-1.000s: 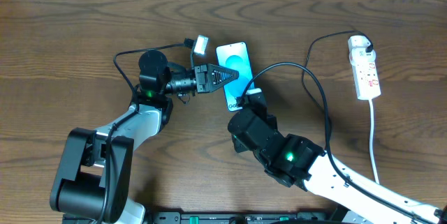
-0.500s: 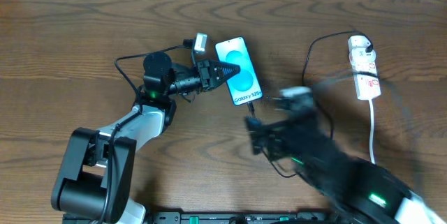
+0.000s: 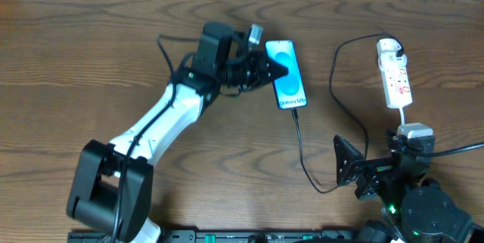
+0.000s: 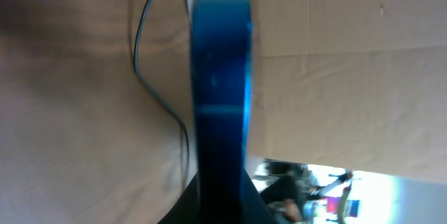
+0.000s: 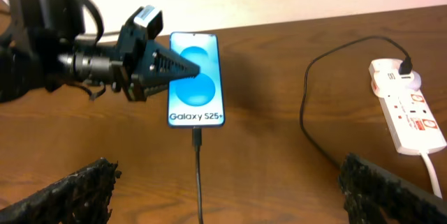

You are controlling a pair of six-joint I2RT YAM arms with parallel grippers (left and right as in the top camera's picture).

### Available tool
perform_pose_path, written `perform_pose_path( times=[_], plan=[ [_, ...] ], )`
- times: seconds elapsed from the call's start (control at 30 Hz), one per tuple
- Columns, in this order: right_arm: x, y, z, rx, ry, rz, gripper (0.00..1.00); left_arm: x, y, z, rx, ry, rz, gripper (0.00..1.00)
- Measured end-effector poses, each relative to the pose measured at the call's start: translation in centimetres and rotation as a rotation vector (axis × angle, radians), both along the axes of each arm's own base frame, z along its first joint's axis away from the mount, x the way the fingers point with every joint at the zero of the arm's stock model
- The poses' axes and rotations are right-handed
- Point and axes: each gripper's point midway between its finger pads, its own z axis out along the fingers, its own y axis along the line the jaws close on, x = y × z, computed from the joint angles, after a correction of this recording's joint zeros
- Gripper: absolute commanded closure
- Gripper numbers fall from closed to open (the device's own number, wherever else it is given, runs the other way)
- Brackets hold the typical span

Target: Plug charger to phone and switch on socket

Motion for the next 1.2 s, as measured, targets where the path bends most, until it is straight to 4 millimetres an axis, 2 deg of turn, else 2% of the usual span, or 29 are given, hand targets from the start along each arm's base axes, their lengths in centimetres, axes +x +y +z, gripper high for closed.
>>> perform_pose_path(
  times=[0.1,0.17,0.23,0.33,0.43,0.53,0.8,1.2],
  plan=[
    [0.0,0.0,0.0,0.002,-0.001,-0.004,0.01,1.1,-0.9,0.6,-0.003,-0.079,-0.079,0.93],
    [0.0,-0.1,0.0,0.003,-0.001,-0.005,0.01,1.5,-1.6,-0.1,-0.016,-0.091,-0.130,0.93],
    [0.0,-0.1,0.0,0.003,-0.001,-0.005,0.01,1.9,-2.1,-2.0,-0.018,-0.069,-0.166,0.93],
    [0.0,-0.1,0.0,-0.001,0.001,-0.005,0.01,2.2,-2.5,-6.5,0.000,0.001,-0.194,0.92],
    [0.0,-0.2,-0.2,-0.010,0.007,-0.006,0.01,2.4,-2.7,-10.1,0.013,0.048,-0.204,0.92],
    [-0.1,-0.2,-0.3,-0.010,0.008,-0.006,0.01,2.3,-2.8,-12.5,0.019,0.086,-0.211,0.92],
    [-0.1,-0.2,-0.3,-0.013,0.009,-0.006,0.01,2.2,-2.7,-15.1,0.034,0.110,-0.218,0.88],
    [-0.1,-0.2,-0.6,-0.020,0.015,-0.006,0.01,2.5,-2.4,-16.3,0.082,0.086,-0.203,0.88]
  ],
)
